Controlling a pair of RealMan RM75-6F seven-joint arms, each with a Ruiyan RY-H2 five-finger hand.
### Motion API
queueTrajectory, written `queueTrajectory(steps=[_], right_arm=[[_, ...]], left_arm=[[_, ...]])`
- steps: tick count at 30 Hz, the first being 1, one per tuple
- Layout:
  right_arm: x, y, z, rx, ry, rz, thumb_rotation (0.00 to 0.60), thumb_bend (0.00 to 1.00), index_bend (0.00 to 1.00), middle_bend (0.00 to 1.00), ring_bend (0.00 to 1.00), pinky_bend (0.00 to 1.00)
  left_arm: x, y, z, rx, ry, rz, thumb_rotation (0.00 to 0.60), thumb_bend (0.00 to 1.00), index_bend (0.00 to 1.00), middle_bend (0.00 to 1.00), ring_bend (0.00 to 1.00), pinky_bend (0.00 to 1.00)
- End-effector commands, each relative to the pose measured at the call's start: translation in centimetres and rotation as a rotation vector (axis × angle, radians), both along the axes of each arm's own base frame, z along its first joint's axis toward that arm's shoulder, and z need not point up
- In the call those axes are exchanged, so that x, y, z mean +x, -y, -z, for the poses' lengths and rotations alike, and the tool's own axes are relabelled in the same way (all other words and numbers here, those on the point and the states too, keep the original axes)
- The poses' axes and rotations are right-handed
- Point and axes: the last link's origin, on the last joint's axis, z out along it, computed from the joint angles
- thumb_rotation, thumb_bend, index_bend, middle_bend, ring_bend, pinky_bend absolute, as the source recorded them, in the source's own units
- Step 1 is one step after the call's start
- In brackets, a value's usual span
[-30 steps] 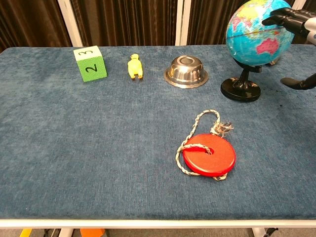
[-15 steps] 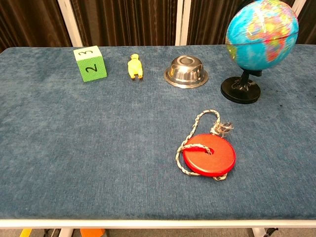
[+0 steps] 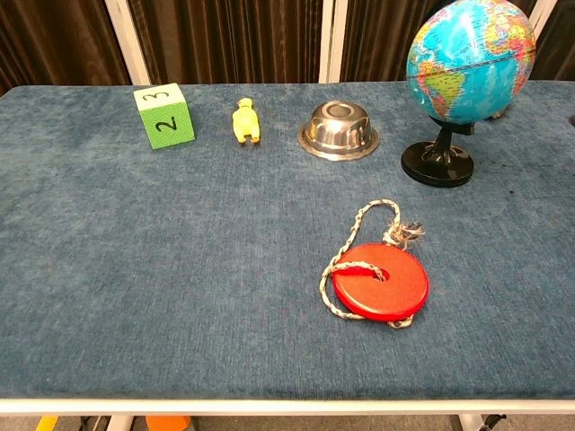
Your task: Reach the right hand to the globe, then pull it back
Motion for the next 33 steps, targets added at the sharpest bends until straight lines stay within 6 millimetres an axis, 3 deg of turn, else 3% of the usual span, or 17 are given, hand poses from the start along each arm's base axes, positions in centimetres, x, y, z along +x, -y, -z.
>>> queueTrajectory(steps=[1, 13, 17, 24, 33], right_arm=[[0.4, -0.5, 1.1, 0.061, -0.027, -0.115, 0.600, 0.23, 0.00, 0.00, 0.00, 0.00], [0.4, 1.0, 2.3, 0.129, -0.040, -0.063, 0.600, 0.24, 0.00, 0.00, 0.00, 0.00], [-0.4, 1.2, 1.9, 0.112, -0.029, 0.007, 0.600, 0.23, 0.00, 0.00, 0.00, 0.00], [-2.8, 2.0, 0.6, 0.022, 0.121, 0.393, 0.600, 0.23, 0.00, 0.00, 0.00, 0.00], [-3.2, 1.4, -0.4, -0.029, 0.100, 0.391, 0.600, 0.23, 0.00, 0.00, 0.00, 0.00]], left_arm=[[0.0, 0.0, 0.0, 0.000, 0.001, 0.000, 0.600, 0.00, 0.14, 0.10, 0.02, 0.05], [-0.3, 0.1, 0.0, 0.002, 0.003, -0.008, 0.600, 0.00, 0.14, 0.10, 0.02, 0.05], [-0.3, 0.1, 0.0, 0.000, 0.003, -0.009, 0.600, 0.00, 0.14, 0.10, 0.02, 0.05], [-0.2, 0.1, 0.0, 0.001, 0.001, -0.009, 0.600, 0.00, 0.14, 0.10, 0.02, 0.05], [0.0, 0.0, 0.1, -0.003, -0.002, -0.006, 0.600, 0.00, 0.14, 0.10, 0.02, 0.05]])
